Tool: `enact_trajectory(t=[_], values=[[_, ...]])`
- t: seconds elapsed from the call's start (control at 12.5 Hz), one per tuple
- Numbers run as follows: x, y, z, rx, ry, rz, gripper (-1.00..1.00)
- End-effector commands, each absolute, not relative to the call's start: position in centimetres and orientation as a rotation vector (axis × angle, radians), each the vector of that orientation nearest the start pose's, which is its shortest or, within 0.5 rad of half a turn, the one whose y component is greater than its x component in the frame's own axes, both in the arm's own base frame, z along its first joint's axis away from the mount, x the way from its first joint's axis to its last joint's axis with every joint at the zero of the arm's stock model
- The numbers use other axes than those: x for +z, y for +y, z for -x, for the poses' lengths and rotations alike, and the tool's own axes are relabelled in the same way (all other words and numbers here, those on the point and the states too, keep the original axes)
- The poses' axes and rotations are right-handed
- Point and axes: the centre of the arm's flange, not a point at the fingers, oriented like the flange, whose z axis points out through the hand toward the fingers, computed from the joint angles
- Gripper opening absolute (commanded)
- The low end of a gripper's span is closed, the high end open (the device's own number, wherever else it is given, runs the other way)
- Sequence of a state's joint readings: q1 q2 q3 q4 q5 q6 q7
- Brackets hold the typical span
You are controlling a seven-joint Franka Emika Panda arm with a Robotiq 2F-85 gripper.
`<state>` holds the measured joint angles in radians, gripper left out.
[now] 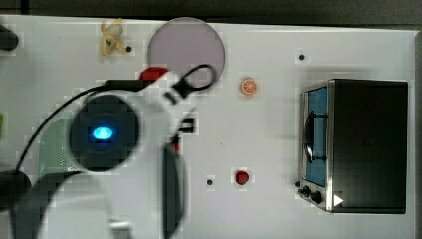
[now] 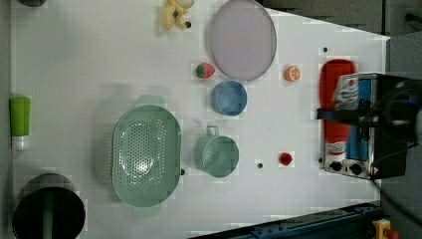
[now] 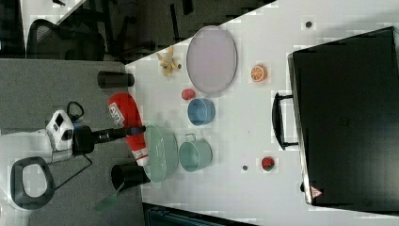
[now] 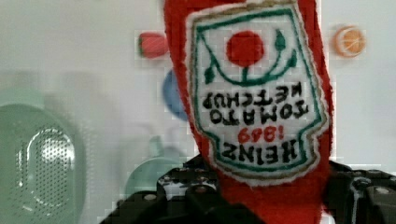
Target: Pick Ketchup from the table and place it in strainer.
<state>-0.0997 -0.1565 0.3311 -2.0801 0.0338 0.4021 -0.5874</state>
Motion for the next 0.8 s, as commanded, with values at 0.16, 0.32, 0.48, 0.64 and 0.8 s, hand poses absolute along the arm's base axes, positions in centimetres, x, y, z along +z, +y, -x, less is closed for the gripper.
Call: enact_trajectory(t=[0.16,0.32,0.48,0.64,0.8], values=[[45.5,23.3,-46.5,0.055,0.071,3.171,0.23],[44.3,27.1,-45.2,0.056,0.115,3.165,0.23],[42.6,30.6,-44.5,0.039,0.119,3.129,0.23],[40.4,33.7,-44.1,0.026,0.109,3.07,0.23],[38.0,36.1,-43.8,0.042,0.16,3.011,0.23]])
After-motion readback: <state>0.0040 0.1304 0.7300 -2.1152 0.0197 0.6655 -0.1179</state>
